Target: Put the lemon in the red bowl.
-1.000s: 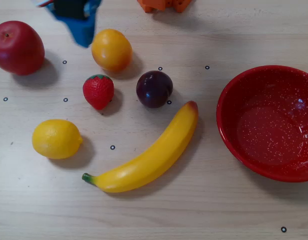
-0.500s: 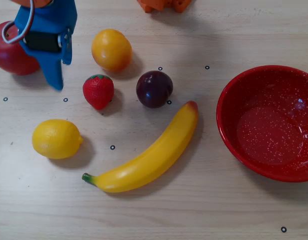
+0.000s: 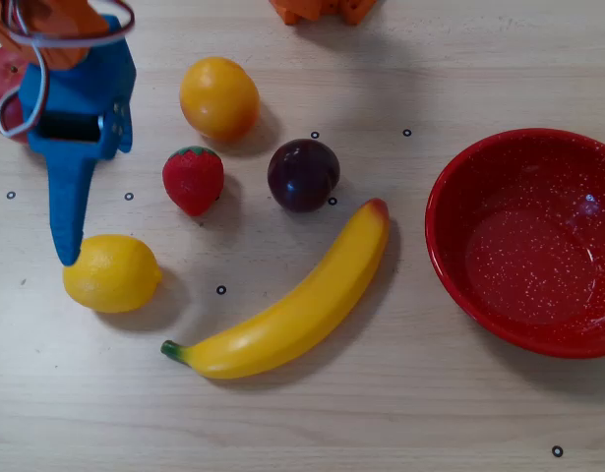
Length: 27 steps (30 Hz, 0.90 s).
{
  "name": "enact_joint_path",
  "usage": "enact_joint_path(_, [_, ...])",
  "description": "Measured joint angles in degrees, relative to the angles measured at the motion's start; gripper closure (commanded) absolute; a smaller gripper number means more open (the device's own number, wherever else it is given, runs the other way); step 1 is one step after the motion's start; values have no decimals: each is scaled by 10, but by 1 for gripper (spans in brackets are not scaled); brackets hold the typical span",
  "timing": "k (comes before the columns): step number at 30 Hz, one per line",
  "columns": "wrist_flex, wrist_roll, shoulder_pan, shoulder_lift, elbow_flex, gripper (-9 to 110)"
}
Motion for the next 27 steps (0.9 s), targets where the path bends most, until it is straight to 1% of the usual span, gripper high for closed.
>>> enact_joint_path(3, [-40, 0, 0, -13, 0, 39])
enact_joint_path(11, [-91, 0, 1, -67, -16, 39])
enact_joint_path(15, [-91, -1, 4, -91, -19, 39])
enact_joint_path(19, [-92, -1, 12, -114, -59, 39])
enact_joint_path(27, [-108, 0, 27, -140, -68, 39])
